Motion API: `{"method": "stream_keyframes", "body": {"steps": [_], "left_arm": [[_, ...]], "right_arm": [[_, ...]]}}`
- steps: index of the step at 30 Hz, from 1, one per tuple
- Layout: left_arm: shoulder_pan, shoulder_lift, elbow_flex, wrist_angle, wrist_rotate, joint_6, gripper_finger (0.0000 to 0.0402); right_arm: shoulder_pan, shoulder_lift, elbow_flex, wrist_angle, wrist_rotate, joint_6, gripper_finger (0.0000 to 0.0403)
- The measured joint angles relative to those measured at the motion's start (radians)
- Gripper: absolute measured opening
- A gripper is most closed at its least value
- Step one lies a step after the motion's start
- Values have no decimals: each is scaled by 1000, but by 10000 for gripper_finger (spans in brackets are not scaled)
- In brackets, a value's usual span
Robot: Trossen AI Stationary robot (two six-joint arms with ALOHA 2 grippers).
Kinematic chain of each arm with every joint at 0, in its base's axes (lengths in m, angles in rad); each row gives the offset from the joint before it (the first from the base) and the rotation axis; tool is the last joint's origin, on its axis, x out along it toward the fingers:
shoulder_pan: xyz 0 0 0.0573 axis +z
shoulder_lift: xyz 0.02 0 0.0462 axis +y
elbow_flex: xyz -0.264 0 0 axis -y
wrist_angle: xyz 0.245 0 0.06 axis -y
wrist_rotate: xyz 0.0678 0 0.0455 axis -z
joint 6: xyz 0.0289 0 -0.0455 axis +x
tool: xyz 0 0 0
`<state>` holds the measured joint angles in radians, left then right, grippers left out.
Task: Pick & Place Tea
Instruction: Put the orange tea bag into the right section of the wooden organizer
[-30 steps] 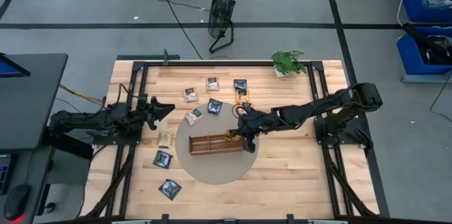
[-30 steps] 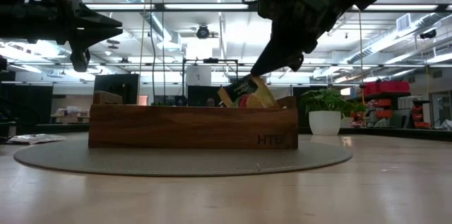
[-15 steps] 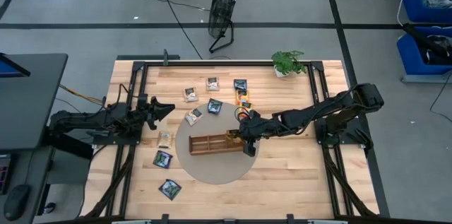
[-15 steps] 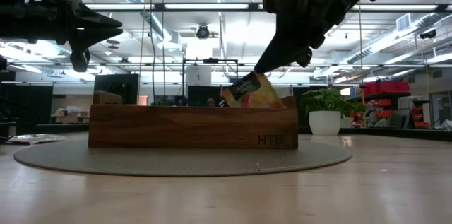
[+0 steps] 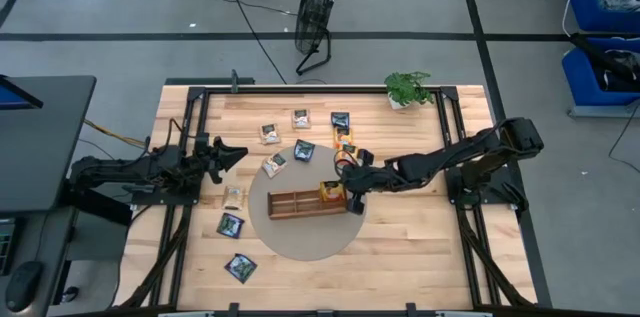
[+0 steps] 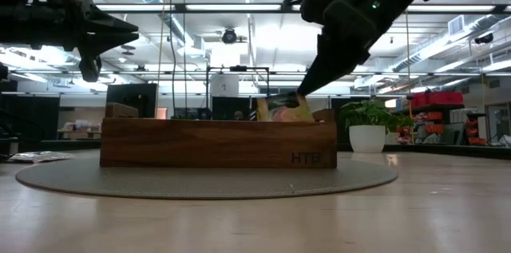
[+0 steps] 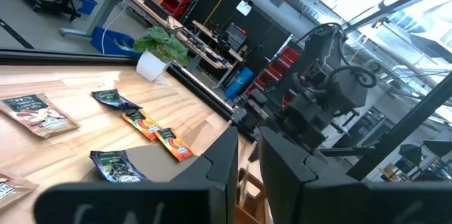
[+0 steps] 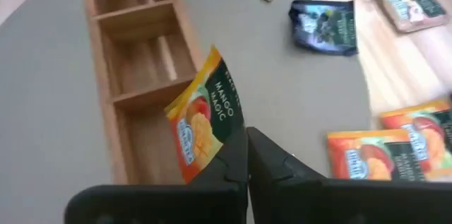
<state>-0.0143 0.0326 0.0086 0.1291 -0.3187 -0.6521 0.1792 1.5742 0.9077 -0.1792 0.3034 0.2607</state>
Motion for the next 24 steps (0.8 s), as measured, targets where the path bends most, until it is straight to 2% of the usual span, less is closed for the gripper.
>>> {"method": "stream_keyframes", "body": {"steps": [7,18,24], "left_arm": [[0,0,0,0,-3,0,60],[0,0,0,0,-3,-13,60],[0,0,0,0,-4,-20,60]], "right_arm": [[2,0,0,-73,-59,-35,18],[-6,0,0,-18,-56,-76,92],[-15,-9,-1,-20,-28,-94,119]]}}
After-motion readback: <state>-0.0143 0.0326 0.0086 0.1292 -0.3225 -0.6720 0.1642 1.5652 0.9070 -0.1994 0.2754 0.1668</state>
